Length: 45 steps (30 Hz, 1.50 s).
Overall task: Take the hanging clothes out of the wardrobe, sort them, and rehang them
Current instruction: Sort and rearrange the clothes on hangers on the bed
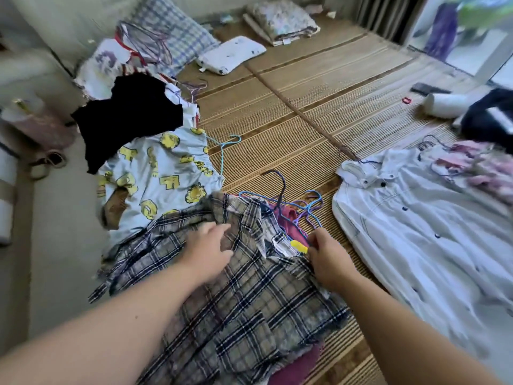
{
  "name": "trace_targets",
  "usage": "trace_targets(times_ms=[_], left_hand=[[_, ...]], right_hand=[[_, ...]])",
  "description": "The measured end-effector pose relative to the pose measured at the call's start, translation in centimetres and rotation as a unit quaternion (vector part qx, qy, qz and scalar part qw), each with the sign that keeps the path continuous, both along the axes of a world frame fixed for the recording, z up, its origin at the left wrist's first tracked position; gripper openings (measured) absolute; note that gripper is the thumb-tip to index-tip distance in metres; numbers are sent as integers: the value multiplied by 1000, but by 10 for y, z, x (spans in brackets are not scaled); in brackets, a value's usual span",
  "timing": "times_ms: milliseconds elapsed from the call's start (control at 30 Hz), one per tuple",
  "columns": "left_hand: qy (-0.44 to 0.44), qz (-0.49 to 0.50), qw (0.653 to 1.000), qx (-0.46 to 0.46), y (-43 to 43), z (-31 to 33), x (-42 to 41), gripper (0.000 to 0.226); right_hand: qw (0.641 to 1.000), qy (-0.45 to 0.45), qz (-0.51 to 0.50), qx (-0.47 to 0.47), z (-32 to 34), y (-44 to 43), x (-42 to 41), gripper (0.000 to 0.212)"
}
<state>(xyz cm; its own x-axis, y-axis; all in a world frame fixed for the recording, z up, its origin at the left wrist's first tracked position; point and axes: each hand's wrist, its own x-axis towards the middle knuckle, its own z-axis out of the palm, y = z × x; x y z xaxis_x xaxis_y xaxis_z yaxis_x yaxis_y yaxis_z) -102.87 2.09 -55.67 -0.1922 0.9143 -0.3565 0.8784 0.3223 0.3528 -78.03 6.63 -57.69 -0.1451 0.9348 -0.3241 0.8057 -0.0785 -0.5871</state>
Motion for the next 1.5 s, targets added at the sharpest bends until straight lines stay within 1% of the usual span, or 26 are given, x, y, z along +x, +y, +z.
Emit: trace_targets(times_ms=[67,167,267,333,367,400,467,500,600,667,700,733,800,900,967,1033,1100,1133,1167,1200,1233,1300,1367,1433,1500], left_hand=[[18,10,999,44,11,42,-1,68],[50,4,995,91,18,101,-2,77],[104,-13,988,113,18,156,0,80],[101,-10,988,114,14,196,4,77],[82,-13,990,112,11,213,6,70],[56,-29,991,119,7,232,11,58],[2,-78,986,147,-4,266,24,25],[-27,-103,981,162,-11,281,33,21],[-104,-156,964,190,-27,320,65,24],[-204,-172,947,179,-36,344,92,14],[-240,-177,939,170,-40,353,103,12],[-257,-190,932,171,-41,364,125,15],[-239,-197,933,183,-42,374,150,21],[-229,-223,924,209,-37,383,208,15],[-215,-249,914,238,-31,388,256,12],[-230,-254,902,264,-24,391,301,12],[-248,-245,893,285,-14,390,351,11],[-260,-242,888,292,-7,389,379,10],[-272,-238,885,296,0,387,402,10],[-279,-231,882,302,5,384,422,9],[-281,-222,880,311,13,381,445,9],[-281,-213,876,328,25,371,483,8],[-277,-200,880,330,32,356,510,11],[-274,-169,892,318,38,336,530,11],[-269,-138,902,309,44,313,541,11]], right_hand=[[1000,15,17,15,38,-2,1,9],[996,32,67,45,104,-8,4,22],[990,45,111,80,178,-18,12,26],[985,61,114,112,230,-28,24,25],[983,69,110,129,252,-32,31,22],[981,74,100,147,276,-38,41,18],[979,73,82,174,314,-51,61,11],[978,64,77,185,330,-57,72,13],[972,21,62,225,363,-69,108,17],[966,13,47,256,379,-76,137,15],[963,15,35,266,383,-78,151,13],[959,13,20,281,392,-83,174,12],[955,7,7,296,397,-83,202,10],[954,7,-14,298,404,-85,262,8],[950,13,-54,306,405,-84,309,19],[944,13,-78,321,408,-80,352,25],[944,3,-102,314,414,-71,403,13],[949,-8,-120,292,419,-64,433,23],[954,-22,-126,271,422,-57,461,42],[959,-47,-127,250,425,-50,485,53],[961,-83,-121,236,429,-40,513,55],[961,-155,-81,214,435,-26,557,43],[962,-184,-43,198,435,-14,583,28],[962,-188,-29,197,426,2,600,13],[964,-168,-18,204,407,22,606,14]])
